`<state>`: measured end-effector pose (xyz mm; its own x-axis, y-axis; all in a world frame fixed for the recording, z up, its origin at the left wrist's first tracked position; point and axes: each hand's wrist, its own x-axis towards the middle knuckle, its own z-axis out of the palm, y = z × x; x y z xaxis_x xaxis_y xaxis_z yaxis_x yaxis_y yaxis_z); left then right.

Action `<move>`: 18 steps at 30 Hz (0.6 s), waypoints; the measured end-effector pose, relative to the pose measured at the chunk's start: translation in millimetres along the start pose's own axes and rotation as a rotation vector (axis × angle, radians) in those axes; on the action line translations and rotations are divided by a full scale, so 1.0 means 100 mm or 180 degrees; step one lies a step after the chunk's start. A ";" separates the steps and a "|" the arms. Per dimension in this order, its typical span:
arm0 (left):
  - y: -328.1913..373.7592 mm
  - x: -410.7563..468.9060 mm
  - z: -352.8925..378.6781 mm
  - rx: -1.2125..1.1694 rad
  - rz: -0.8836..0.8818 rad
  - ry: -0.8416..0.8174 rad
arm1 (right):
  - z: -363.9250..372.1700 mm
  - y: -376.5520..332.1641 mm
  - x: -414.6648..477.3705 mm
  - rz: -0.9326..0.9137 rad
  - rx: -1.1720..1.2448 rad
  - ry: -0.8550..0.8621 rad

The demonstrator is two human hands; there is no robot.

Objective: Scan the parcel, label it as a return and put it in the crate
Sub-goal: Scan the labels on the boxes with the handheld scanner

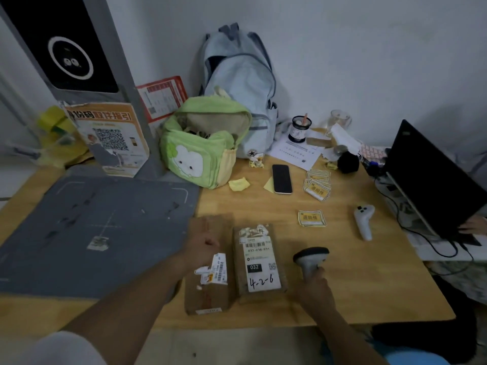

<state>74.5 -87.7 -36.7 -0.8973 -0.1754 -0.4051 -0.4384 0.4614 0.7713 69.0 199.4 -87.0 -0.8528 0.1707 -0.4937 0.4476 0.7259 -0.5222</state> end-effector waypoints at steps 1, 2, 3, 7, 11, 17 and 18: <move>0.01 0.01 0.03 -0.0017 -0.0061 0.0001 | 0.03 0.00 -0.01 0.0035 0.0005 -0.0013; 0.02 0.02 0.05 -0.0021 -0.0110 -0.0021 | 0.05 0.00 -0.01 0.0024 -0.0017 0.0020; 0.03 0.03 0.07 -0.0061 -0.0154 -0.0048 | 0.06 -0.01 0.00 0.0029 -0.0047 0.0045; 0.11 0.04 0.13 -0.0120 -0.0173 -0.0224 | 0.12 0.04 -0.01 -0.0162 -0.0591 -0.0157; 0.19 0.04 0.19 -0.0085 -0.0267 -0.0260 | 0.10 0.08 0.02 -0.0353 -0.1097 -0.0681; 0.24 0.03 0.22 -0.0020 -0.0262 -0.0307 | 0.04 0.20 0.11 -0.0541 -0.1442 -0.0634; 0.22 0.04 0.22 -0.0032 -0.0286 -0.0308 | 0.04 0.19 0.10 -0.0528 -0.1469 -0.0596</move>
<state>63.0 -59.3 -32.2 -0.8454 -0.1306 -0.5180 -0.5177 0.4389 0.7344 70.0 212.4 -104.9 -0.8205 -0.0629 -0.5682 0.1094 0.9583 -0.2640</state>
